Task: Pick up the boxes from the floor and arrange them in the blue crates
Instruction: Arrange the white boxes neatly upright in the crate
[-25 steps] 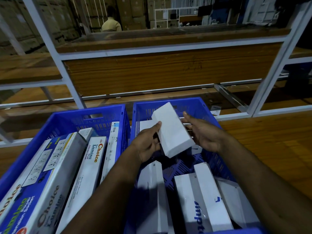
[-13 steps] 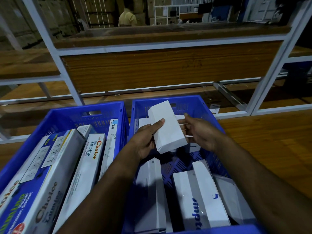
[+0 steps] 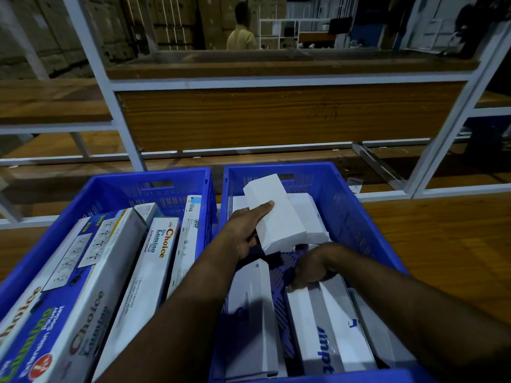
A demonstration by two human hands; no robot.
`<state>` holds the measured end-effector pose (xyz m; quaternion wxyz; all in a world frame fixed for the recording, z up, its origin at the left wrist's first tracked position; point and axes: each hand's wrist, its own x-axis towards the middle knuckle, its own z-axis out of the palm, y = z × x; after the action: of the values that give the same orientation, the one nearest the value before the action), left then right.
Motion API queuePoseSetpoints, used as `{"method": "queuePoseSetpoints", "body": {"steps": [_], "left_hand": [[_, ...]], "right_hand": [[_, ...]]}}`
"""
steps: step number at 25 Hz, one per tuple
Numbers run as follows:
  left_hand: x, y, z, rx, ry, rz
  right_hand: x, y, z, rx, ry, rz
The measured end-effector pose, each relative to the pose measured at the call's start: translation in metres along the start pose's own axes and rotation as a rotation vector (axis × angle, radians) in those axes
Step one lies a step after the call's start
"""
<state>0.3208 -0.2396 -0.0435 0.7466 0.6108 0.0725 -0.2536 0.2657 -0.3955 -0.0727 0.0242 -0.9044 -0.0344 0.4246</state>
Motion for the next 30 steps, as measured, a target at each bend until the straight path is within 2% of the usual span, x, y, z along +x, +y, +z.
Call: {"method": "queuePoseSetpoints", "body": {"steps": [2,6,12,18,22,28,30], "left_hand": [[0.000,-0.001,0.000,0.022,0.005,-0.006],[-0.001,-0.002,0.001,0.071,-0.003,-0.020],[0.002,-0.004,0.002,0.087,0.011,-0.018],[0.015,-0.010,0.001,0.149,0.088,0.006],[0.019,-0.009,0.000,0.100,0.159,0.042],[0.018,-0.007,0.000,0.078,0.177,0.076],[0.018,-0.007,-0.001,0.064,0.164,0.070]], "right_hand": [[-0.001,-0.006,0.005,-0.040,-0.076,0.000],[-0.009,-0.005,0.006,-0.036,-0.119,-0.047],[-0.028,0.011,-0.004,0.132,-0.173,-0.092],[-0.032,0.024,-0.001,0.194,-0.105,-0.065],[-0.017,0.024,0.005,0.182,-0.033,-0.074],[-0.005,0.016,0.006,0.047,-0.111,0.046],[-0.007,0.019,-0.006,0.025,-0.074,0.074]]}}
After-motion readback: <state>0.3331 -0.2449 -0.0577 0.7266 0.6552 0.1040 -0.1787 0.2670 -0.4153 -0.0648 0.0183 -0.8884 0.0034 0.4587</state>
